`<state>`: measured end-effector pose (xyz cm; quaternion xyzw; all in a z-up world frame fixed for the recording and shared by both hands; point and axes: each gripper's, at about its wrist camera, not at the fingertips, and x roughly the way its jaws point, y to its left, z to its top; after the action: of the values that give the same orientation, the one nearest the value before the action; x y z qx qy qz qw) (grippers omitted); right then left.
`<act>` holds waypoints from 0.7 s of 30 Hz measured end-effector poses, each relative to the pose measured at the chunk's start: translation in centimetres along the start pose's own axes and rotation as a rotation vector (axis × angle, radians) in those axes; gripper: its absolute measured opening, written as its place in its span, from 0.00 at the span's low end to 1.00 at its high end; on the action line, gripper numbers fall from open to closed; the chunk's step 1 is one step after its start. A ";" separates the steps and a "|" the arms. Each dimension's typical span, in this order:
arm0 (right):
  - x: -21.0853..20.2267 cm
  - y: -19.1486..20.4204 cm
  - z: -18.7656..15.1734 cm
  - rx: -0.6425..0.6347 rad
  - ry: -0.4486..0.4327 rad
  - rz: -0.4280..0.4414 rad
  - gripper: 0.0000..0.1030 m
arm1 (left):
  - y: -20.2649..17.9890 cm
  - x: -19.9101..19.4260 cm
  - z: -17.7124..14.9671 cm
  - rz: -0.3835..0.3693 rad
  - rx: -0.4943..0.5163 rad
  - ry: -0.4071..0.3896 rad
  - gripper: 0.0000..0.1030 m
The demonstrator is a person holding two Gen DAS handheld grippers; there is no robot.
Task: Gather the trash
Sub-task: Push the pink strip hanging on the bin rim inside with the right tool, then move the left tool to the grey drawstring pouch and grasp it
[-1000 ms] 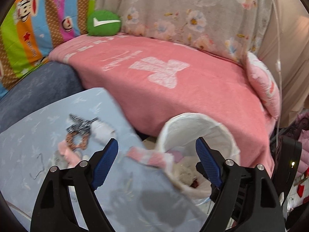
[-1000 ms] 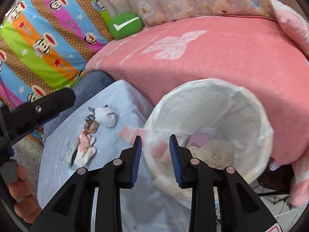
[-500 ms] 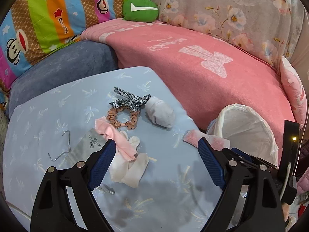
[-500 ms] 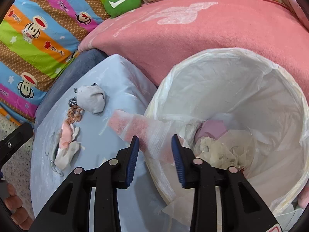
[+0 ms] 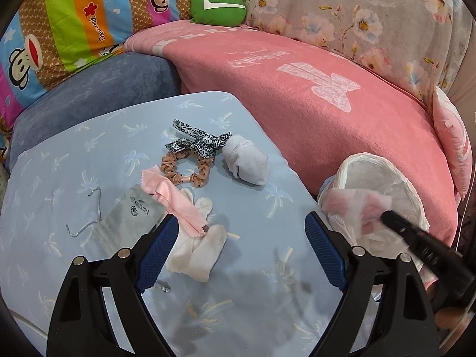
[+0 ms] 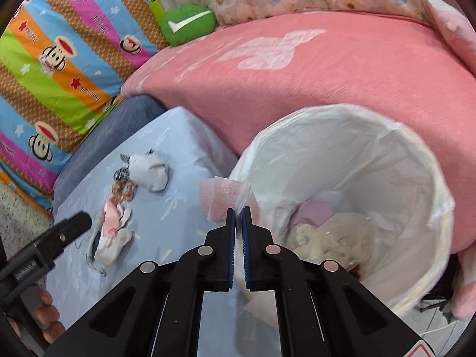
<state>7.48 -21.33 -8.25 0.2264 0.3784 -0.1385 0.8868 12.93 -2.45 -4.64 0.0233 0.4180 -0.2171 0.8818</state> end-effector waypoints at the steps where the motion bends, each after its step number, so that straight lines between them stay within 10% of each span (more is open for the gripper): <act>1: -0.6 -0.4 0.2 0.006 -0.015 -0.026 0.05 | -0.1 -0.1 -0.1 -0.002 0.002 -0.001 0.81; 7: -3.7 -1.1 0.8 0.026 -0.087 -0.069 0.26 | -0.4 -0.8 -0.7 -0.013 -0.001 -0.005 0.81; 21: -4.0 8.6 -2.3 -0.161 -0.026 0.049 0.35 | 3.2 -2.6 -2.0 0.018 -0.048 -0.018 0.81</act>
<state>6.97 -12.44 -4.21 0.1618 0.3708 -0.0888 0.9102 11.30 1.79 -4.46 0.0039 0.4148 -0.1995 0.8878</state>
